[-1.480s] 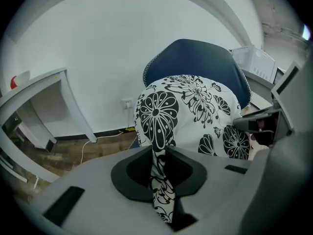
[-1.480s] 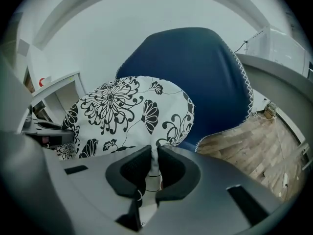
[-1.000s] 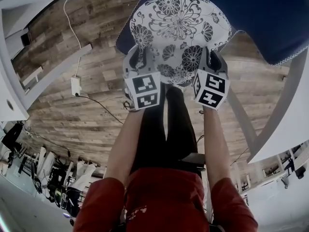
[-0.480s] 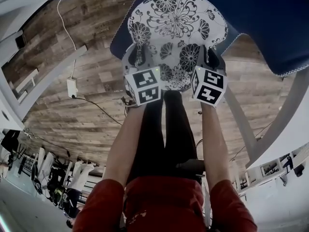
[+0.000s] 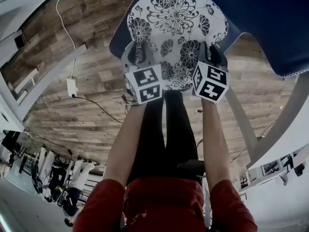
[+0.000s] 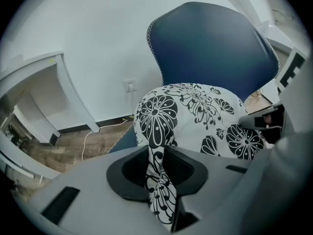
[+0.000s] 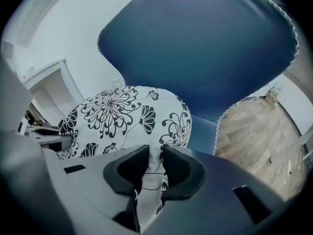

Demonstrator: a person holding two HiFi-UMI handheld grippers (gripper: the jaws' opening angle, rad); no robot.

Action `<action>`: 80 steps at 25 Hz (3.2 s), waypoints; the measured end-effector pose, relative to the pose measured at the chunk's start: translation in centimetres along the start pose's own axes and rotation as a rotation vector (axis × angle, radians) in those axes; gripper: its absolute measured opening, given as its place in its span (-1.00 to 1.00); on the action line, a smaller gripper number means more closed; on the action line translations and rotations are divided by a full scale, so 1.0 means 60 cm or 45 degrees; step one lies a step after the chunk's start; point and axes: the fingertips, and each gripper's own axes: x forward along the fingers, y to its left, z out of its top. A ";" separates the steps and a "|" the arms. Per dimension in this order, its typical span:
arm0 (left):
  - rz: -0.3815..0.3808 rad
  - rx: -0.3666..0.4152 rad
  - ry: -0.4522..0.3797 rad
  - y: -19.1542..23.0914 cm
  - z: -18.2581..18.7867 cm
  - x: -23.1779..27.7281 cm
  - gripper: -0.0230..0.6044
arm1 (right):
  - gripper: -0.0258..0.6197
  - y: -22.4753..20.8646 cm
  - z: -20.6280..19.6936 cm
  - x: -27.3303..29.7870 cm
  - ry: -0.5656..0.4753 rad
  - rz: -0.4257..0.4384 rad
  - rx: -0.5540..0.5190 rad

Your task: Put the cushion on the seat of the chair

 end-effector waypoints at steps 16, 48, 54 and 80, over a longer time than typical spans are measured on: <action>0.018 -0.005 -0.059 0.016 0.017 -0.025 -0.16 | -0.33 -0.022 -0.013 -0.031 -0.028 -0.036 0.064; -0.089 -0.100 -0.633 -0.029 0.262 -0.455 -0.12 | -0.33 0.060 0.256 -0.459 -0.617 0.134 -0.091; -0.031 -0.036 -0.824 -0.020 0.322 -0.604 -0.12 | -0.33 0.066 0.311 -0.604 -0.807 0.160 -0.147; 0.036 0.100 -1.379 -0.065 0.417 -1.043 -0.62 | -0.74 0.122 0.394 -1.037 -1.419 0.320 -0.293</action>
